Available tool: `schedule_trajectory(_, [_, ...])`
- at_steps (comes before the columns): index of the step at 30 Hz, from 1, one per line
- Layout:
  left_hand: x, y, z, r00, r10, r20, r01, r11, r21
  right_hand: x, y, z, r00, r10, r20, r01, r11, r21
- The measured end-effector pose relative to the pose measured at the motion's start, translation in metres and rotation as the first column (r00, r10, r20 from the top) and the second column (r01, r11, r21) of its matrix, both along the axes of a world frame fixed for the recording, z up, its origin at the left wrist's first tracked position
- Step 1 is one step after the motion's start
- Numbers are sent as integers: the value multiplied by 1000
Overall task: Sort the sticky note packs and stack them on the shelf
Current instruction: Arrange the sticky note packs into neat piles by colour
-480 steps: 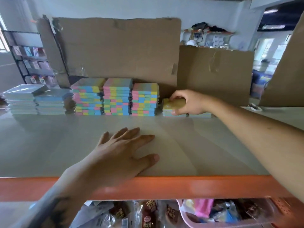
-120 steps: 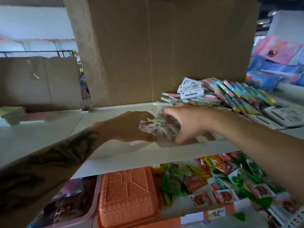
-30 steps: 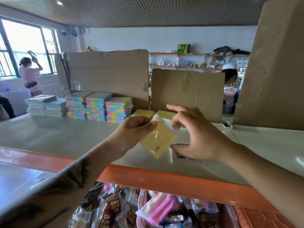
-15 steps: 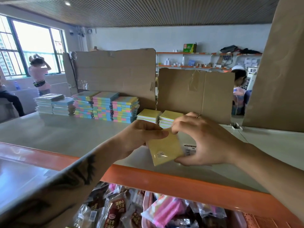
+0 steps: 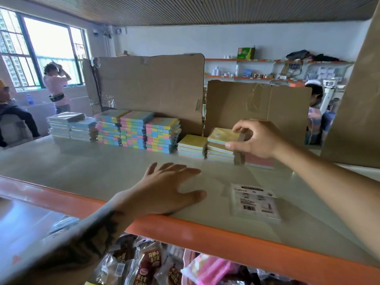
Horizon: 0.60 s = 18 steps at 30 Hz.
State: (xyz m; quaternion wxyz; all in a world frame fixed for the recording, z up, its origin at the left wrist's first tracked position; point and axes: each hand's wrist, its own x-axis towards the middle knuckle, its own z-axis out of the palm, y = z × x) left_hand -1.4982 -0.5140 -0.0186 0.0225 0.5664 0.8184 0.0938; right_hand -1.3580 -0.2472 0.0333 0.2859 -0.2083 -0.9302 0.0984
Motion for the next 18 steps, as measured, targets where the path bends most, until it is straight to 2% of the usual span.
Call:
schedule_trajectory(2, [0, 2, -2, 999, 9, 39, -7, 999, -42, -11, 9, -6, 1000, -31, -1, 31, 998, -56])
schedule_trajectory(6, [1, 4, -2, 999, 14, 33, -14, 1000, -16, -22, 12, -19, 999, -22, 48, 30, 985, -168])
schedule_trajectory(12, [-3, 6, -6, 999, 12, 37, -12, 1000, -7, -23, 14, -29, 996, 52, 71, -32, 965, -259])
schedule_trajectory(18, [-4, 5, -7, 999, 10, 50, -9, 1000, -13, -20, 18, -26, 996, 34, 79, -9, 957, -291])
